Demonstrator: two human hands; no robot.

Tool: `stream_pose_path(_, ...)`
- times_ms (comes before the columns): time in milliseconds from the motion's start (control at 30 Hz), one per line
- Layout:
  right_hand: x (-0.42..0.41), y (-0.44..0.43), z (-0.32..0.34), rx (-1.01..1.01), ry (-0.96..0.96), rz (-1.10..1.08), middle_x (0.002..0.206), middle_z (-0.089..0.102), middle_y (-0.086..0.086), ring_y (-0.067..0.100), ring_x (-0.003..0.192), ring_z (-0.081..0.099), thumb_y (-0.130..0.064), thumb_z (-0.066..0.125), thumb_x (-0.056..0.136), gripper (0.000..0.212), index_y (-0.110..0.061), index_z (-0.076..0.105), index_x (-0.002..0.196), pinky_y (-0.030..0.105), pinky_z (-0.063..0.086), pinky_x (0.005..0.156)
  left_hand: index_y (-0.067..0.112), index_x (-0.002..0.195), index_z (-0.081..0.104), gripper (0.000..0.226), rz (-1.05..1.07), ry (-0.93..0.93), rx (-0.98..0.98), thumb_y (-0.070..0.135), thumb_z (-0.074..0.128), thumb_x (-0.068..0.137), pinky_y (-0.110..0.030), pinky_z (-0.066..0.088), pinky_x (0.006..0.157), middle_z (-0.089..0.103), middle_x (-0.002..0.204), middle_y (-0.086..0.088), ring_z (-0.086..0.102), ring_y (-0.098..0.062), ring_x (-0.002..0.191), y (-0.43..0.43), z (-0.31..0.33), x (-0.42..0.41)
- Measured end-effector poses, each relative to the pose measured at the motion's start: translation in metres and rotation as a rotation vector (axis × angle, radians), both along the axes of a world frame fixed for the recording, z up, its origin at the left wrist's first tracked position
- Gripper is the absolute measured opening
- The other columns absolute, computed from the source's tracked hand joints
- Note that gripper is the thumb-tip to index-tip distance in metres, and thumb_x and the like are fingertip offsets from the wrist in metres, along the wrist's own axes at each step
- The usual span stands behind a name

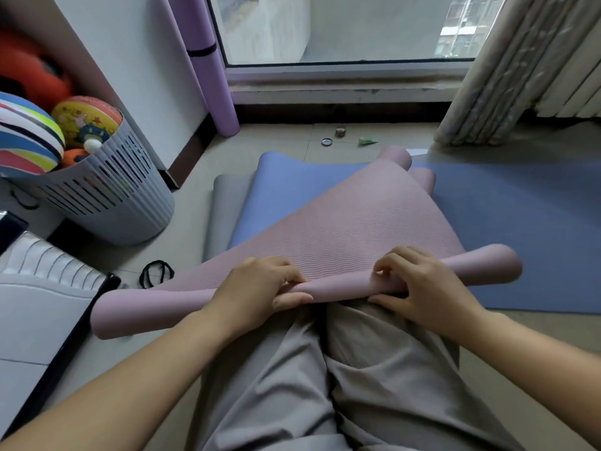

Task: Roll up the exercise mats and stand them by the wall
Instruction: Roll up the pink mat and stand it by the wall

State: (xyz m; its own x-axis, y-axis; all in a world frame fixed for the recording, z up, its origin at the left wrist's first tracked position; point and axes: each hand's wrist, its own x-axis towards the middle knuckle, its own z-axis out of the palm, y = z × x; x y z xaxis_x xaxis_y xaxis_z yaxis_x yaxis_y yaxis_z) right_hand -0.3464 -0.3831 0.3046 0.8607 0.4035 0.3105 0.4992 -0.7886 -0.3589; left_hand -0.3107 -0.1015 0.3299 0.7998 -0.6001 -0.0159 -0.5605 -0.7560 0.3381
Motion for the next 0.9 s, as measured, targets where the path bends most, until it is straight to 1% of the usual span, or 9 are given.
stream_pose_path(133,0.015,-0.001,0.024,-0.023,0.249,-0.074,0.089,0.061,-0.014,0.007,0.081,0.056,-0.047,0.073,0.077,0.028,-0.024,0.069,0.093,0.023,0.04,0.072,0.032,0.104,0.068,0.067,0.006,-0.11,0.136,0.068,0.017,0.079,-0.033,0.044,0.08,0.068,0.096,0.009,0.058,-0.02,0.092,-0.008,0.002,0.002)
stream_pose_path(233,0.036,0.0,0.038,-0.078,0.438,-0.039,0.081,0.062,-0.017,0.003,0.077,0.055,-0.048,0.068,0.082,0.023,-0.027,0.07,0.09,0.018,0.04,0.07,0.025,0.109,0.067,0.041,0.082,-0.288,0.103,0.049,0.047,0.082,-0.033,0.052,0.056,0.069,0.077,0.002,0.063,-0.027,0.069,-0.012,-0.002,-0.009)
stream_pose_path(333,0.054,-0.001,0.049,-0.086,0.693,-0.023,0.079,0.067,-0.018,-0.002,0.076,0.059,-0.048,0.065,0.084,0.019,-0.03,0.071,0.085,0.015,0.043,0.068,0.028,0.111,0.053,0.033,0.051,-0.372,0.07,0.046,0.043,0.086,-0.03,0.049,0.049,0.065,0.091,0.002,0.059,-0.024,0.069,-0.005,-0.01,-0.015)
stream_pose_path(433,0.07,-0.002,0.053,-0.089,0.935,-0.023,0.084,0.07,-0.019,-0.007,0.076,0.059,-0.049,0.065,0.085,0.018,-0.033,0.073,0.085,0.013,0.043,0.072,0.029,0.106,0.053,0.031,0.05,-0.297,0.114,0.048,0.036,0.089,-0.032,0.05,0.05,0.063,0.091,0.003,0.061,-0.025,0.071,0.002,-0.008,-0.009)
stream_pose_path(500,0.079,0.0,0.051,-0.078,0.987,-0.042,0.084,0.07,-0.018,-0.004,0.078,0.058,-0.049,0.067,0.083,0.018,-0.032,0.073,0.084,0.015,0.042,0.074,0.028,0.11,0.059,0.043,0.076,-0.185,0.131,0.051,0.029,0.089,-0.036,0.053,0.062,0.065,0.098,0.002,0.064,-0.029,0.081,-0.001,-0.004,-0.002)
stream_pose_path(633,0.076,0.006,0.041,0.087,0.793,-0.099,0.079,0.062,-0.014,0.001,0.07,0.053,-0.041,0.075,0.077,0.021,-0.025,0.062,0.08,0.019,0.04,0.069,0.034,0.127,0.053,0.038,0.152,0.067,0.171,0.049,0.032,0.099,-0.032,0.041,0.087,0.049,0.125,0.006,0.054,-0.02,0.112,0.002,0.001,0.02)
stream_pose_path(733,0.051,0.012,0.019,0.21,0.27,-0.082,0.08,0.057,-0.012,0.007,0.073,0.051,-0.028,0.072,0.083,0.016,-0.021,0.059,0.076,0.026,0.04,0.071,0.037,0.126,0.055,0.032,0.162,0.243,0.118,0.044,0.04,0.099,-0.034,0.038,0.099,0.04,0.115,0.005,0.048,-0.018,0.115,0.004,0.004,0.033)
stream_pose_path(833,0.031,0.013,-0.003,0.089,-0.202,-0.071,0.09,0.067,0.0,0.022,0.084,0.056,-0.026,0.056,0.091,0.022,-0.011,0.072,0.087,0.037,0.046,0.083,0.039,0.126,0.056,0.032,0.176,0.304,0.173,0.045,0.039,0.099,-0.033,0.029,0.105,0.034,0.109,0.004,0.039,-0.02,0.116,0.002,0.005,0.041)
stream_pose_path(900,0.026,0.01,-0.003,-0.04,-0.245,-0.097,0.1,0.07,0.0,0.024,0.09,0.056,-0.028,0.054,0.089,0.028,-0.012,0.074,0.099,0.043,0.045,0.091,0.04,0.128,0.055,0.034,0.181,0.281,0.209,0.046,0.035,0.101,-0.033,0.028,0.103,0.036,0.109,0.004,0.04,-0.022,0.118,0.0,0.008,0.043)
